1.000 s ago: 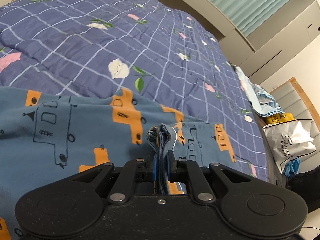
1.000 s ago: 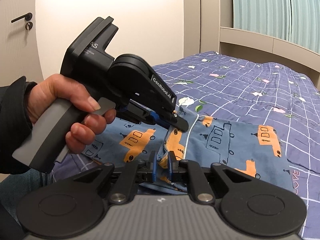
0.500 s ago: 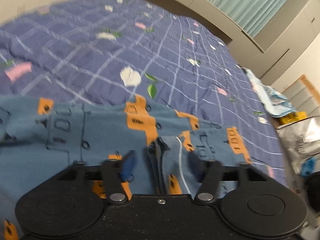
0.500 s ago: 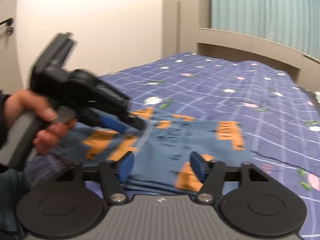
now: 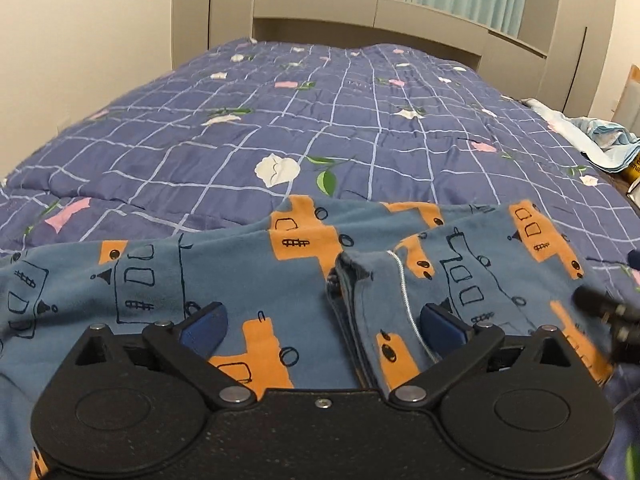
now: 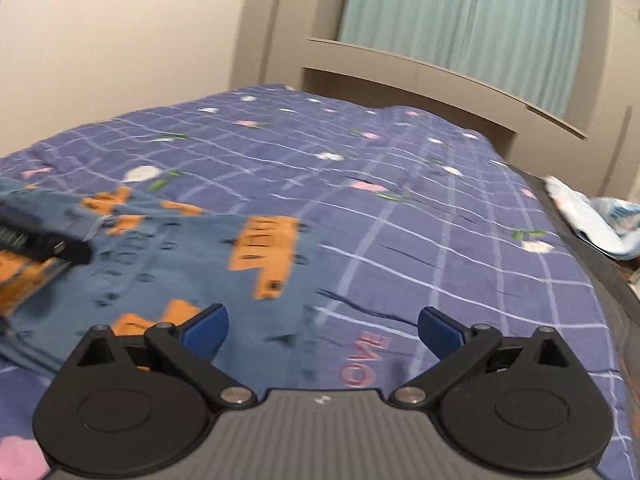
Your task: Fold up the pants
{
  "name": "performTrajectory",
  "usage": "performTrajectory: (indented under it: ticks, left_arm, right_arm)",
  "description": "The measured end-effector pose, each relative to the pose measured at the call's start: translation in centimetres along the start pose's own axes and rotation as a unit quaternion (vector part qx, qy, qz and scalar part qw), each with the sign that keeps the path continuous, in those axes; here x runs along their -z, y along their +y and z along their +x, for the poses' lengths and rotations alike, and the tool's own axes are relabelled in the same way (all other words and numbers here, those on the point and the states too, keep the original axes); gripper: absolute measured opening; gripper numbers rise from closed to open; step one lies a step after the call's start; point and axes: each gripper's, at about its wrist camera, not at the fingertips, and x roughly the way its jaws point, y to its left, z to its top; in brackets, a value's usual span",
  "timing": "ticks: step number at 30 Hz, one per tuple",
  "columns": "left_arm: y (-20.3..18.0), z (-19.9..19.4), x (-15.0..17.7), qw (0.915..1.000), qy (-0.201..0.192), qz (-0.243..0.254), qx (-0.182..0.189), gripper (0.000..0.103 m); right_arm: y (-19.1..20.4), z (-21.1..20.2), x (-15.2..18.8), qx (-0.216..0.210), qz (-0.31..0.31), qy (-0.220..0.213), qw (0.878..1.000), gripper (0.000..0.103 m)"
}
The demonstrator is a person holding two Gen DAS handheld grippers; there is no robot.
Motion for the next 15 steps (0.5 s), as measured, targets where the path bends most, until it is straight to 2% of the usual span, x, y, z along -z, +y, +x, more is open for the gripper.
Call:
performTrajectory:
  ticks: [3,6,10,15]
  left_arm:
    - [0.0,-0.3,0.8,0.9998,-0.018,0.010,0.001,0.102]
    - [0.0,-0.6,0.8,0.9997,-0.022,0.005,0.003,0.102]
    - [-0.4,0.0,-0.3,0.9996,-0.028,-0.002,-0.003,0.102]
    - [-0.3,1.9,-2.0,0.9991,-0.019,-0.016,-0.035,0.102]
  right_arm:
    - [-1.3,-0.2,0.8,0.020,0.019,0.003,1.000,0.103]
    - [-2.2,-0.5,1.0,0.018,0.031,0.000,0.999,0.103]
    - [-1.7,0.2,0.4,0.013,0.010,-0.005,1.000,0.103]
    - [-0.5,2.3,-1.5,0.001,-0.013,-0.015,1.000,0.103]
